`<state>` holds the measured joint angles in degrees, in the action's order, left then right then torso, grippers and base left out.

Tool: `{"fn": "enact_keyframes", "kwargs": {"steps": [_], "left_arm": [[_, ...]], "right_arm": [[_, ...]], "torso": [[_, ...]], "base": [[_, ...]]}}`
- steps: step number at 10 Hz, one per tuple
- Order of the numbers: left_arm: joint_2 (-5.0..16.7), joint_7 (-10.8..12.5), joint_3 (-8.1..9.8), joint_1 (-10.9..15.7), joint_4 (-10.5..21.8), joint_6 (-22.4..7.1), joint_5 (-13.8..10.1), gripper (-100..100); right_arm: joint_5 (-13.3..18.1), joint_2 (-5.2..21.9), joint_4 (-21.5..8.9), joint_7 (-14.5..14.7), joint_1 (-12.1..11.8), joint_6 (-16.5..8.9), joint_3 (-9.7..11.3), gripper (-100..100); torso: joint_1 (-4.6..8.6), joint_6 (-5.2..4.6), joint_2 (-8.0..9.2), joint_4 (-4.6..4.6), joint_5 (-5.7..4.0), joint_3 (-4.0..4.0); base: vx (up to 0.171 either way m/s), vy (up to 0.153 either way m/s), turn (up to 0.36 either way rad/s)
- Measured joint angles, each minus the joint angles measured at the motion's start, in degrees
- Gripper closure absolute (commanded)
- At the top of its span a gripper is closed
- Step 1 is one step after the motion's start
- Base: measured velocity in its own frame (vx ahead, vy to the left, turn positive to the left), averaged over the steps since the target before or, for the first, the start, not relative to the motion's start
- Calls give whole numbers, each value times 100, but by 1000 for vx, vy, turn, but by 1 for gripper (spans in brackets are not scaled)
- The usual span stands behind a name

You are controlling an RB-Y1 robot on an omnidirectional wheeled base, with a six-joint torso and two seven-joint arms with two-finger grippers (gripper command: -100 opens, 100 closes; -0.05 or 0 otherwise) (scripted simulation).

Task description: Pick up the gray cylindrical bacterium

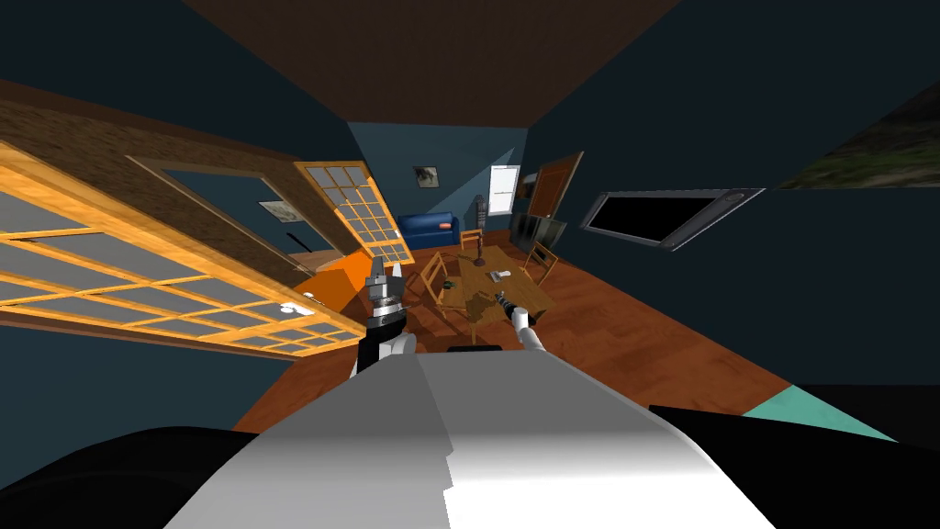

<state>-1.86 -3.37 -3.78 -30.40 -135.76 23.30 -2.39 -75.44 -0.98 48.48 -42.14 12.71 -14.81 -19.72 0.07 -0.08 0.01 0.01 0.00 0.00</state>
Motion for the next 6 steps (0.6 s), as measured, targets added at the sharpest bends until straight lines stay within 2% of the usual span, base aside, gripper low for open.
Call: {"fn": "enact_keyframes", "kwargs": {"steps": [6], "left_arm": [[0, 0, 0, 0, 0, 0, 0, 0]], "right_arm": [[-40, -12, -2, 50, -9, 11, -2, -100]], "torso": [[-2, 0, -1, 0, 1, 0]], "base": [[0, 1, -4]]}}
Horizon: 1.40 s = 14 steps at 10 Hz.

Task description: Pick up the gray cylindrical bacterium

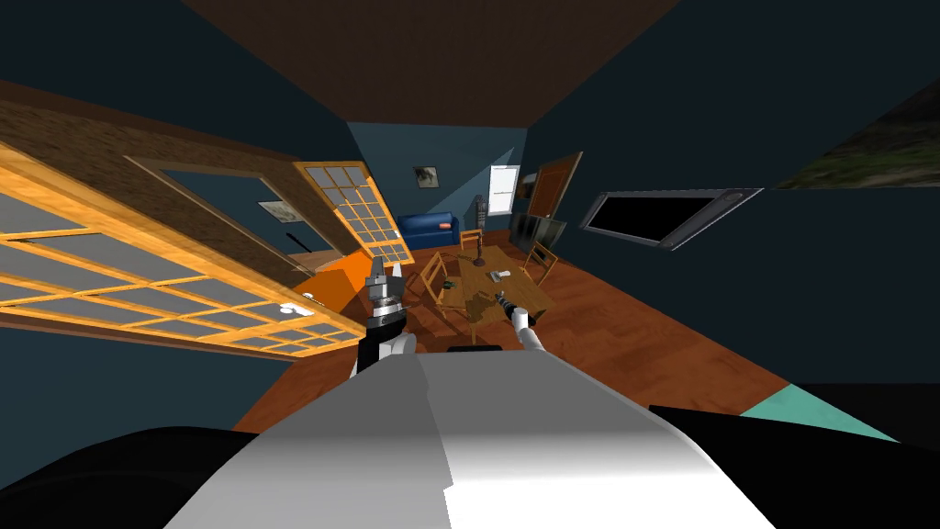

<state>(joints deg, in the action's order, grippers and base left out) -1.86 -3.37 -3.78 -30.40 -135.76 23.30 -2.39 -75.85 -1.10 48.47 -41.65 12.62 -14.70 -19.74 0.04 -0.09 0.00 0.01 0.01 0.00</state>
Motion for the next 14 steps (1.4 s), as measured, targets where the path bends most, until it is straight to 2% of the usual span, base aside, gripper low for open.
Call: {"fn": "enact_keyframes", "kwargs": {"steps": [2, 3, 4, 5, 6, 7, 8, 9, 11, 12, 13, 14], "left_arm": [[0, 0, 0, 0, 0, 0, 0, 0], [0, 0, -1, 1, 0, 0, 0, 0], [0, 0, 0, 0, 0, 0, 0, 0], [0, 0, 0, 0, 0, 0, 0, 0], [0, 0, 0, 1, 0, 0, 0, 0], [1, 0, 0, 1, 0, 0, 0, 0], [1, 0, 0, 1, 0, 0, 0, 0], [0, 0, 1, 0, 0, 0, 0, 0], [0, 0, 0, 1, 0, 0, 0, 0], [1, 0, 0, 1, 0, 0, 0, 0], [1, 0, 0, 1, 0, 0, 0, 0], [1, 0, 1, 0, 0, 0, 0, 0]], "right_arm": [[0, 0, 0, 0, 0, 0, 0, -100], [386, -62, 220, -349, -122, 58, -34, -100], [203, -37, 138, -275, -93, 114, -90, -100], [71, -18, 74, -126, -61, 128, -128, -100], [20, -31, 104, -100, -103, 187, -216, -100], [687, -83, 365, -691, -201, 252, -348, -100], [467, -34, 255, -659, -191, 345, -366, -100], [306, -43, 209, -473, -183, 375, -412, -100], [59, -42, 177, -275, -167, 444, -514, -100], [-52, -45, 196, -243, -203, 564, -623, -100], [133, -119, 385, -401, -345, 660, -782, -100], [54, -102, 408, -432, -384, 723, -824, -100]], "torso": [[-2, 0, 0, 0, 1, 0], [7, 5, 7, -2, -1, 4], [15, 0, 9, -2, -3, 5], [11, -1, 5, -1, -2, 3], [14, 5, 10, -2, -3, 6], [26, 1, 14, -4, -4, 9], [25, 2, 14, -3, -6, 8], [14, -3, 9, -2, -3, 5], [7, 4, 5, -2, -1, 3], [21, 4, 17, -4, -4, 10], [29, 0, 23, -5, -6, 14], [26, -1, 17, -4, -6, 10]], "base": [[-10, -17, 174], [-26, -50, 212], [-13, -28, -2], [-28, -44, 333], [-39, -83, 383], [-40, -68, 321], [-24, -30, 65], [-4, -1, -48], [-41, -46, 415], [-68, -86, 466], [-47, -63, 310], [-48, -58, 460]]}}
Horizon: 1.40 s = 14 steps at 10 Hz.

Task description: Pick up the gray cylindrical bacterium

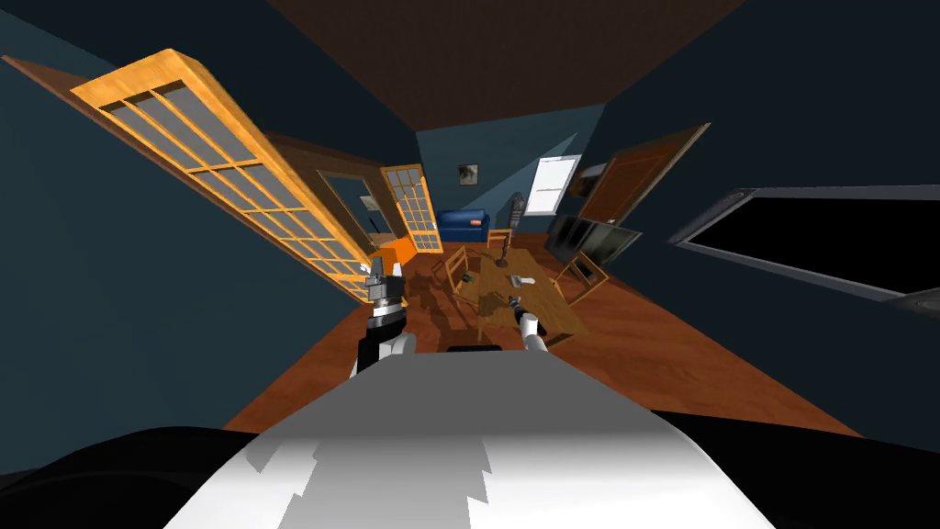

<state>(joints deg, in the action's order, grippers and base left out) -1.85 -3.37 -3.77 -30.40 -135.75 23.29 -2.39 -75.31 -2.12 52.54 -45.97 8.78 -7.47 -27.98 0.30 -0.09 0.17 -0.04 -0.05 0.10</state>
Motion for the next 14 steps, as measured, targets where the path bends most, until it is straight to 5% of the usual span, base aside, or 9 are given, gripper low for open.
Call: {"fn": "enact_keyframes", "kwargs": {"steps": [2, 4, 6, 7, 11, 12, 14], "left_arm": [[0, 0, 0, 0, 0, 0, 0, 0], [0, 0, 1, -1, 0, 0, 0, 0], [0, 0, 0, -2, 0, 0, 0, 0], [0, 0, 0, 0, 0, 0, 0, 0], [0, 0, 1, -2, 0, 0, 0, 0], [0, 0, 1, -2, 0, 0, 0, 0], [0, 0, 1, -2, 0, 0, 0, 0]], "right_arm": [[-103, 15, 24, -8, -49, 216, -198, -100], [-545, 106, 61, 14, -182, 539, -103, -100], [-95, -41, 142, -181, -112, 399, -510, -100], [543, -66, 279, -313, -54, 250, -1074, -100], [55, -30, 175, -277, -174, 551, -618, -100], [39, -28, 173, -277, -177, 561, -604, 100], [43, -27, 173, -273, -178, 561, -604, 100]], "torso": [[4, 0, 5, 0, 0, 2], [4, -4, 3, 0, -1, 2], [-21, -5, -23, 5, 5, -13], [-16, 0, -19, 4, 5, -11], [-19, -4, -26, 6, 4, -15], [-19, -5, -27, 6, 4, -16], [-18, -6, -27, 5, 3, -15]], "base": [[-82, -81, 458], [-48, -35, 116], [-10, 5, 157], [-34, -30, 225], [-7, -5, -5], [0, 0, 0], [0, 0, 0]]}}
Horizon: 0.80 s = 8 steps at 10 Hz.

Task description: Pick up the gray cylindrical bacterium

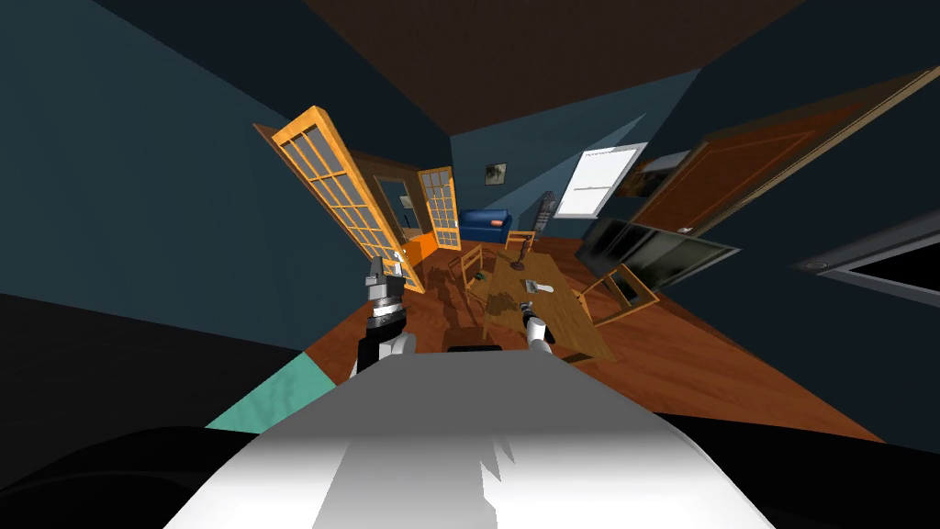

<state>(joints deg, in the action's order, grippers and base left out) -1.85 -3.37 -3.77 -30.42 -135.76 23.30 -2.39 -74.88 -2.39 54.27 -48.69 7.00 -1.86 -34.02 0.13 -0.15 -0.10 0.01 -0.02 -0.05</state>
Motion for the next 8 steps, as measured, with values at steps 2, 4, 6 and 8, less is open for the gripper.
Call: {"fn": "enact_keyframes", "kwargs": {"steps": [2, 4, 6, 8], "left_arm": [[0, 0, 0, 0, 0, 0, 0, 0], [0, 0, 0, 0, 0, 0, 0, 0], [0, 0, 0, -1, 0, 0, 0, 0], [0, 0, 0, 0, 0, 0, 0, 0]], "right_arm": [[-1, 0, 1, -1, 2, 0, 0, 100], [-2, -1, 1, -2, 2, -1, 0, 100], [-321, 166, -96, -34, -59, 103, 570, 100], [-66, 14, -32, 70, 28, -119, 227, 100]], "torso": [[2, 0, 0, 1, 0, 0], [1, 0, 0, 1, 1, 0], [-8, -2, -13, 3, 1, -7], [-5, 2, -5, 1, 1, -3]], "base": [[0, 0, 0], [16, 7, -141], [35, 29, -136], [25, 16, -145]]}}
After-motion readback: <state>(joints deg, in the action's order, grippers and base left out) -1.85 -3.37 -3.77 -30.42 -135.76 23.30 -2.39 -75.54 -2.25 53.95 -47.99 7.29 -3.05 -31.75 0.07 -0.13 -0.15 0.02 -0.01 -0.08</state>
